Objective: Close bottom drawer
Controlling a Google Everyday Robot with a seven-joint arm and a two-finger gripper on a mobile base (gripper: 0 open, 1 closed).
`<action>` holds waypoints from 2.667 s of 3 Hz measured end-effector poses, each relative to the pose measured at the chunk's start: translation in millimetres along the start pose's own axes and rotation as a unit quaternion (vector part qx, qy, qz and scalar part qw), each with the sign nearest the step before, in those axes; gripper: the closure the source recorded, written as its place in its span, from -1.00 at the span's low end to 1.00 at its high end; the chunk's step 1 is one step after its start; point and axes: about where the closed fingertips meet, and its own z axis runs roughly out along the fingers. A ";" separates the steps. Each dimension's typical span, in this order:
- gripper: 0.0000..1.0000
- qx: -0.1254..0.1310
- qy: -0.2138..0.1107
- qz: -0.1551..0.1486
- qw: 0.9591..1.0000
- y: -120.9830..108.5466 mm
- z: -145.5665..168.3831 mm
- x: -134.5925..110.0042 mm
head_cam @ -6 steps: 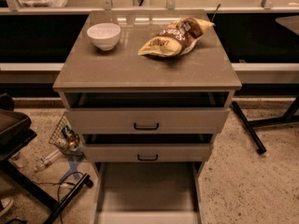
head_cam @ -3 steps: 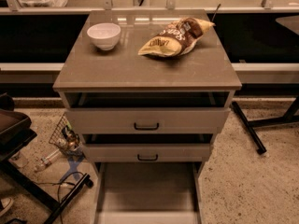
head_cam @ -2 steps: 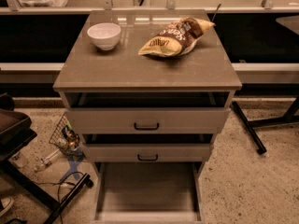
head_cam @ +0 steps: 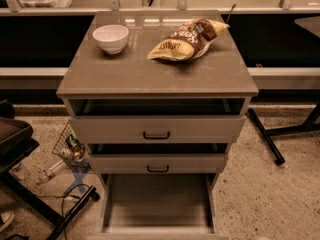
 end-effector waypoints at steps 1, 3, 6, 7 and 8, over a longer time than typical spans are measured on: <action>1.00 -0.011 -0.005 -0.011 1.000 -21.7 10.1 -13.0; 1.00 -0.025 -0.022 -0.019 0.999 -56.5 24.1 -27.3; 1.00 -0.014 -0.047 -0.041 0.998 -127.8 26.3 -39.4; 1.00 -0.019 -0.049 -0.043 0.998 -138.5 30.5 -42.3; 1.00 -0.027 -0.053 -0.048 0.997 -165.6 36.3 -51.8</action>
Offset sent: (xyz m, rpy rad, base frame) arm 0.1301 0.0182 0.0160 0.0378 -0.0681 0.1030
